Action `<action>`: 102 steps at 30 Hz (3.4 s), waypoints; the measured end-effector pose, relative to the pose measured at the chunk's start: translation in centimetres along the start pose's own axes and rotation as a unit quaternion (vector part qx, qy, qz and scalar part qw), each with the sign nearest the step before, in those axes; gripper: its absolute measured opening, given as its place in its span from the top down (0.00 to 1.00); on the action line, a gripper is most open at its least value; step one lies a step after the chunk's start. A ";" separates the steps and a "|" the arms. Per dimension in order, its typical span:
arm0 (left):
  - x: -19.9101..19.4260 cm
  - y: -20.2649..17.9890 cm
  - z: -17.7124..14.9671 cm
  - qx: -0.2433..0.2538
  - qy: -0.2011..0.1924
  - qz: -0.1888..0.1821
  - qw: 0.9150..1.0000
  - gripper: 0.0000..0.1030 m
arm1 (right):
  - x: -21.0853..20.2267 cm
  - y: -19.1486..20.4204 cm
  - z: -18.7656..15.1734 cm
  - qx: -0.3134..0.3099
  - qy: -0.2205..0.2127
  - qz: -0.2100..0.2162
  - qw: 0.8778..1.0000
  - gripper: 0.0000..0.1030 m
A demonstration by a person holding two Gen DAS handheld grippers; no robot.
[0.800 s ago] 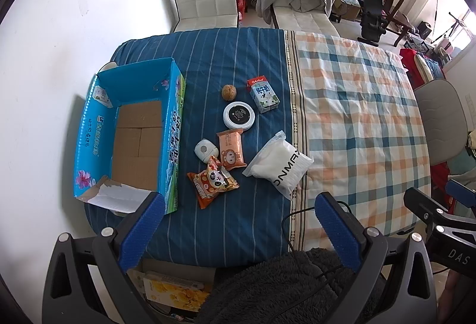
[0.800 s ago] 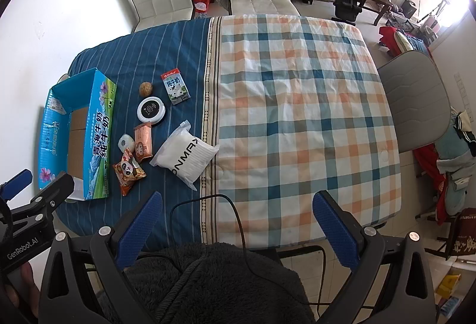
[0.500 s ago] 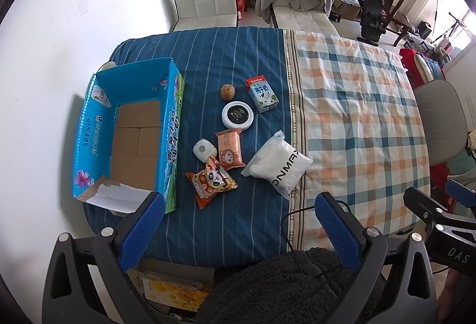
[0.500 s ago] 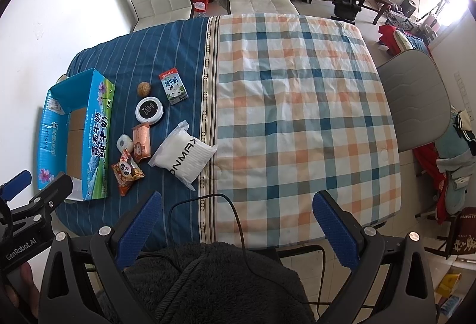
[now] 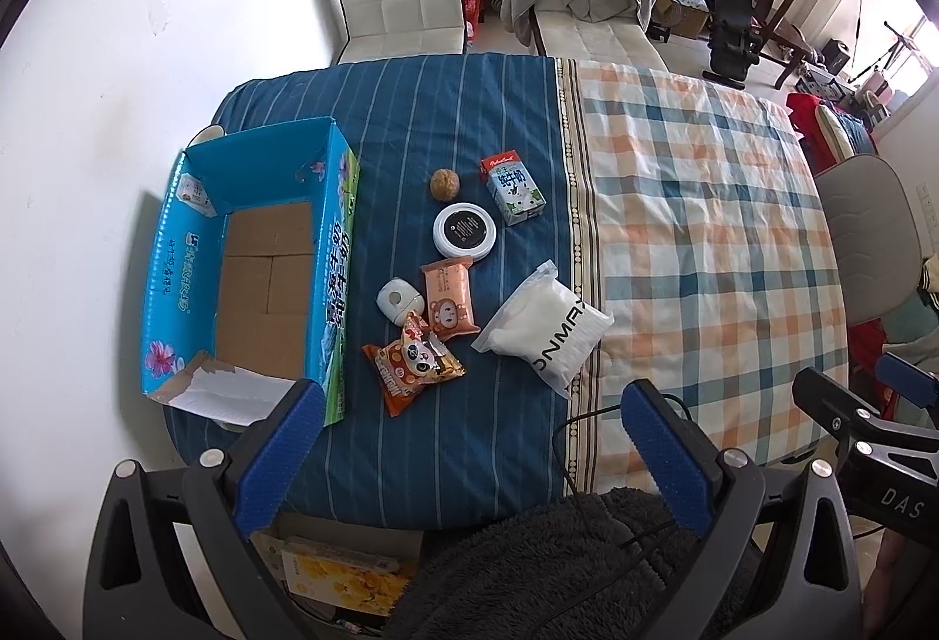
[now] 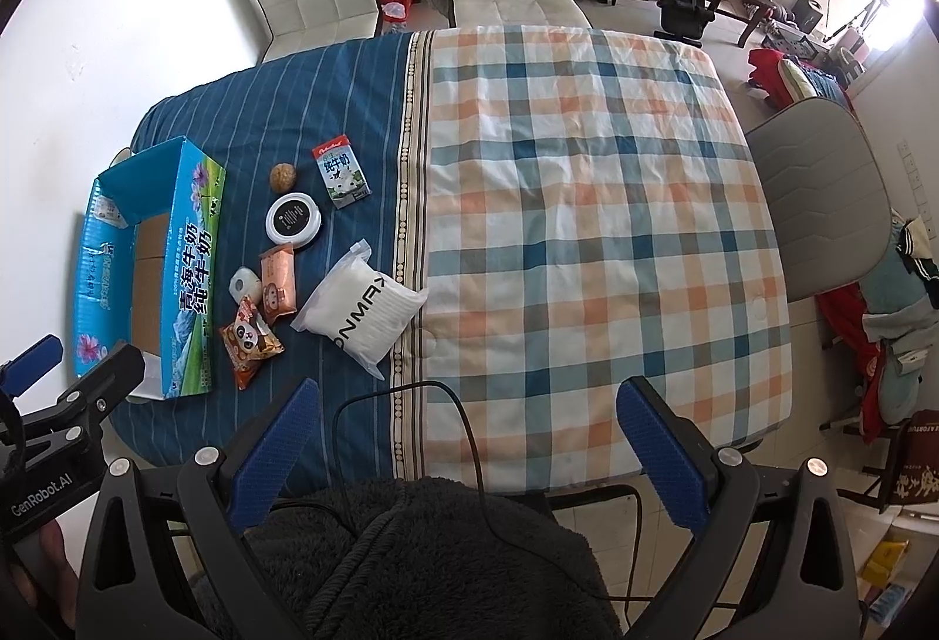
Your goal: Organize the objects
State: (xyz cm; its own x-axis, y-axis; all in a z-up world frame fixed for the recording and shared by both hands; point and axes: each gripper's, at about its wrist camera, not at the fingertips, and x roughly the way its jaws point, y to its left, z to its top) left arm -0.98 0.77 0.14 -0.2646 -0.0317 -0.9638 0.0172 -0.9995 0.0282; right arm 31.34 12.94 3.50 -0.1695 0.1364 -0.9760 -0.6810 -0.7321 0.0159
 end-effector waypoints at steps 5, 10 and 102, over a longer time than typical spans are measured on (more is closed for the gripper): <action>0.0 0.0 0.1 -0.001 0.000 0.000 1.000 0.00 | 0.2 -0.1 0.2 0.002 0.001 0.000 1.000 0.00; 0.5 0.0 0.5 -0.003 0.005 0.000 1.000 0.00 | 0.6 -0.3 0.7 0.005 0.005 0.001 1.000 0.00; 18.8 6.6 -7.8 -0.317 0.099 -0.070 0.941 0.52 | 29.3 17.1 2.3 -0.315 0.058 0.093 0.943 0.29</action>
State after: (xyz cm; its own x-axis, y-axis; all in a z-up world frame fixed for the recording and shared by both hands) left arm 1.64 -6.35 -19.80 -0.1246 0.1654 -0.9783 0.5836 -0.7852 -0.2070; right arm 13.09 5.93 -24.28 -0.1405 -0.0799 -0.9869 -0.0834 -0.9922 0.0922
